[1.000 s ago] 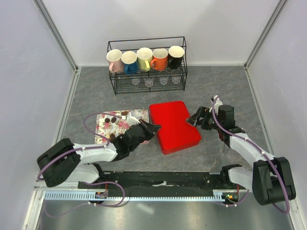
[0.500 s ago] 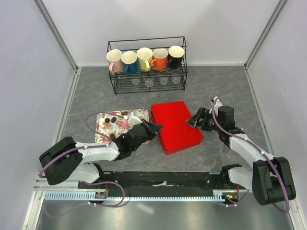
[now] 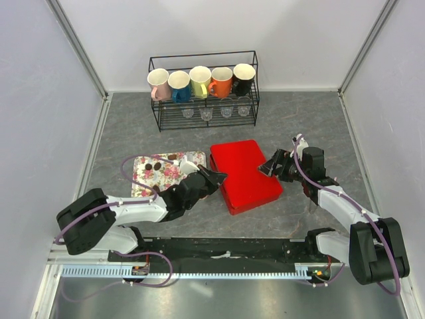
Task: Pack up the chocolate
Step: Close the box lid on the packing box.
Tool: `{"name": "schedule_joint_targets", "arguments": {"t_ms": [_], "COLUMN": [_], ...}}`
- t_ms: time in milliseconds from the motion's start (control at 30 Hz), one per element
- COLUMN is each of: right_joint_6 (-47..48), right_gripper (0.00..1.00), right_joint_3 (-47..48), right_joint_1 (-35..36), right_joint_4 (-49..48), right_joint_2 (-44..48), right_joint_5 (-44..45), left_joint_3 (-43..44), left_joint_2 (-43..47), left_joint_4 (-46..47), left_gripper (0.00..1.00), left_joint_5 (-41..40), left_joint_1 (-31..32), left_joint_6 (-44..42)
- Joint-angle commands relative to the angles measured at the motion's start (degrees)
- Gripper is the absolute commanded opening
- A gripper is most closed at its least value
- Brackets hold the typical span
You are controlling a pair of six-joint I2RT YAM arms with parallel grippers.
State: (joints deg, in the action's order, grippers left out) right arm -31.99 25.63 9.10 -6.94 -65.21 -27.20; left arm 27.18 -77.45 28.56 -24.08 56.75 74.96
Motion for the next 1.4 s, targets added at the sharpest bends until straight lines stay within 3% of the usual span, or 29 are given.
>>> {"name": "schedule_joint_targets", "arguments": {"t_ms": [0, 533, 900, 1200, 1367], "right_joint_6": [-0.8, -3.6, -1.9, -1.6, -2.0], "right_gripper": [0.92, 0.92, 0.91, 0.91, 0.91], "right_joint_3": [-0.8, -2.2, -5.1, -6.7, -6.8], "right_joint_1": [0.4, 0.5, 0.5, 0.4, 0.5], "right_joint_4": [-1.8, 2.0, 2.4, 0.0, 0.0], "right_joint_2": [0.6, 4.2, 5.3, 7.5, 7.9], "right_joint_5": [-1.7, -4.0, -3.5, -2.3, -1.4], "left_joint_3": [0.3, -1.9, -2.4, -9.3, -7.9], "left_joint_2": [-1.7, 0.5, -1.5, -2.3, -1.9], "left_joint_4": [-5.0, -5.5, -5.2, 18.5, 19.4], "left_gripper": [0.02, 0.03, 0.09, 0.09, 0.09], "left_joint_5": [-3.2, -7.6, -5.5, -3.1, -3.7], "left_joint_1": [1.3, 4.0, 3.9, 3.9, 4.0], "left_joint_6": [-0.4, 5.4, -0.6, -9.0, -12.1]}}
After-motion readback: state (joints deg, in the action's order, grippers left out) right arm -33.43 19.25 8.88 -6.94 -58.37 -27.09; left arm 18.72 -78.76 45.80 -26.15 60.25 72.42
